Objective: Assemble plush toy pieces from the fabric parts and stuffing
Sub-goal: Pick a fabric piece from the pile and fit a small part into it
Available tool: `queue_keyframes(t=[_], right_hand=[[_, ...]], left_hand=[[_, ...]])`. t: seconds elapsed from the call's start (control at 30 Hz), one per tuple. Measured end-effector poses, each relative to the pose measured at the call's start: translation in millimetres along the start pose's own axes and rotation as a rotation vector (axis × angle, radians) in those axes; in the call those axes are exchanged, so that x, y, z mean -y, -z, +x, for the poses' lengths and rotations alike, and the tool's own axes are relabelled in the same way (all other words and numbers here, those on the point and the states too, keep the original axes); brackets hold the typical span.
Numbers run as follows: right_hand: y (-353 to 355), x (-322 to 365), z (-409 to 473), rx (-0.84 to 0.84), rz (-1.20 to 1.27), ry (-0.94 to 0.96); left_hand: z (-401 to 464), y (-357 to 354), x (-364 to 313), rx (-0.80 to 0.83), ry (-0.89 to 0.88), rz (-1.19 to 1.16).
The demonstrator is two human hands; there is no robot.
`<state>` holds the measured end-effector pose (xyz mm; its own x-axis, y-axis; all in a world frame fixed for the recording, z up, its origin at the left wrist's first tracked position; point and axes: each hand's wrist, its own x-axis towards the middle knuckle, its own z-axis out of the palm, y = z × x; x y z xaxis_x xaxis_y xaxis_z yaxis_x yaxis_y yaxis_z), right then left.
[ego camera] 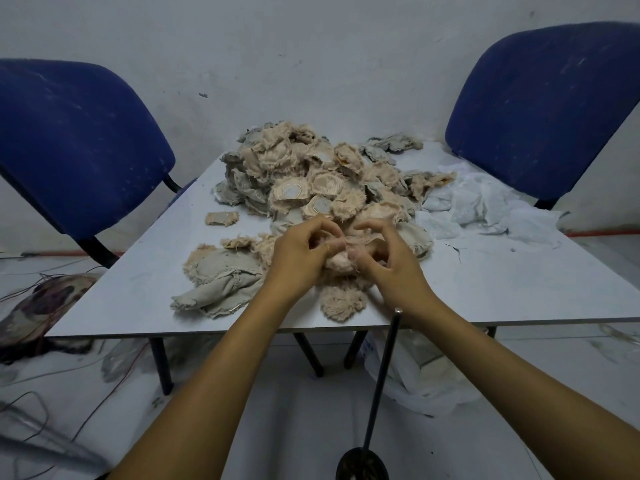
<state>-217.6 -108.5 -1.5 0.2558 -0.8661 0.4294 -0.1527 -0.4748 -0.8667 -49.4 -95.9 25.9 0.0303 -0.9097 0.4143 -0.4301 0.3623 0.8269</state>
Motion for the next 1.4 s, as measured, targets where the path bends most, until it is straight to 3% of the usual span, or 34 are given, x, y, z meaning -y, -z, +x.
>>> queue_keyframes(t=[0.1,0.27,0.4,0.67,0.77,0.93,1.03,1.1,1.17,1.4], right_hand=[[3,0,0,0.049,-0.095,0.059],[3,3,0,0.075,-0.013,0.006],[3,2,0,0.019,0.076,-0.003],[4,3,3,-0.102,0.19,-0.031],[-1,2,4,-0.115,0.118,-0.015],[-2,2,3,-0.099,-0.214,0.136],[-4,0,5,-0.074,-0.366,0.168],[-4,-1,6,-0.048,-0.416,0.104],[-3,-1,6,-0.03,-0.421,0.051],[-9,0,1,0.156,-0.494,0.065]], left_hand=[[3,0,0,-0.027,0.066,-0.015],[4,-2,-2,0.0,0.213,-0.136],[1,-1,-6,0.182,0.235,-0.199],[1,7,-12,0.332,0.242,-0.445],[0,6,-13,0.251,0.196,-0.291],[-2,6,-9,0.165,-0.074,0.262],[-4,8,-7,0.146,-0.084,0.277],[-3,14,-6,0.112,-0.019,0.202],[-1,20,-3,0.095,-0.005,0.275],[1,27,7,0.376,0.009,0.667]])
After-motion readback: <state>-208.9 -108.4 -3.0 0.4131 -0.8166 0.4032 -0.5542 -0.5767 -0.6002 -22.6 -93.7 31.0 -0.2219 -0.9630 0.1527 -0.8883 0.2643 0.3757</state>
